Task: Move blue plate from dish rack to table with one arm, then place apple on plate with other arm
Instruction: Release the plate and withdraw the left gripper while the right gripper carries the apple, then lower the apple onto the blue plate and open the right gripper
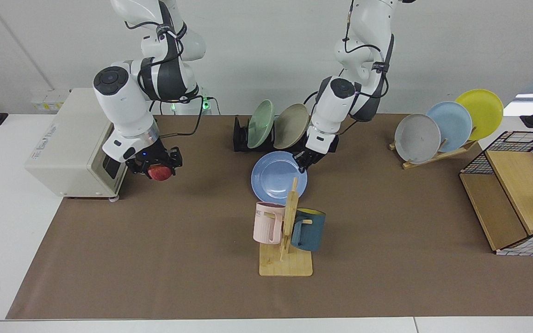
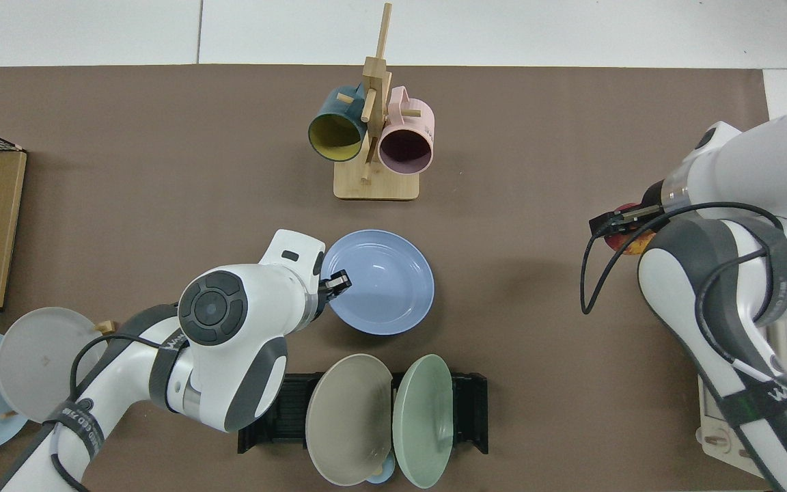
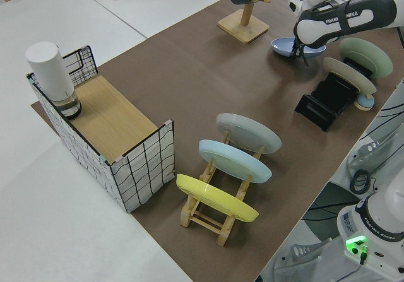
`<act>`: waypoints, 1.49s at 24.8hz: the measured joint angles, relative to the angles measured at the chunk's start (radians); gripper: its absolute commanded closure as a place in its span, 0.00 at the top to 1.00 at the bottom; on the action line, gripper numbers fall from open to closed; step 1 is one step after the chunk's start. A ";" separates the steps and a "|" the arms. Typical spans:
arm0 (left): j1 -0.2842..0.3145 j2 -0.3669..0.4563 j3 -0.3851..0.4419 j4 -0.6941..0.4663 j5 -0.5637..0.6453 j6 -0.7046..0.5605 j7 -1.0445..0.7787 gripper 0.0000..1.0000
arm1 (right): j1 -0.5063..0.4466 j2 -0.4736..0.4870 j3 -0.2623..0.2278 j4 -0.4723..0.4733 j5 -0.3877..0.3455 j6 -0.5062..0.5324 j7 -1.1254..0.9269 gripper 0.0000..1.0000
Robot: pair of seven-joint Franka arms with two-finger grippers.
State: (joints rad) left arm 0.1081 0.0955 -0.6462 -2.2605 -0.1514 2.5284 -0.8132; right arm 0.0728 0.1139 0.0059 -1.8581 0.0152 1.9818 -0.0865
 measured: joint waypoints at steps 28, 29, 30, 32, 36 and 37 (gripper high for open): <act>0.088 -0.061 0.164 0.362 0.197 -0.648 0.364 1.00 | 0.186 0.003 0.008 0.000 0.000 0.006 0.329 0.05; 0.088 -0.065 0.183 0.391 0.197 -0.687 0.399 1.00 | 0.203 0.004 0.008 0.000 0.000 0.008 0.356 0.04; 0.086 -0.068 0.201 0.414 0.197 -0.716 0.426 1.00 | 0.218 0.005 0.009 0.000 0.000 0.011 0.380 0.03; 0.078 -0.071 0.245 0.455 0.197 -0.763 0.475 1.00 | 0.251 0.007 0.010 0.000 0.000 0.021 0.432 0.02; 0.036 -0.073 0.356 0.516 0.197 -0.821 0.557 1.00 | 0.319 0.016 0.011 0.000 0.001 0.034 0.538 0.01; 0.024 -0.073 0.383 0.530 0.197 -0.834 0.578 1.00 | 0.336 0.019 0.012 0.001 0.001 0.037 0.569 0.00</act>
State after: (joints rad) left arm 0.1317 0.0225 -0.2634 -1.7307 0.0459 1.6947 -0.2351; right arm 0.4090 0.1332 0.0176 -1.8568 0.0161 2.0189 0.4828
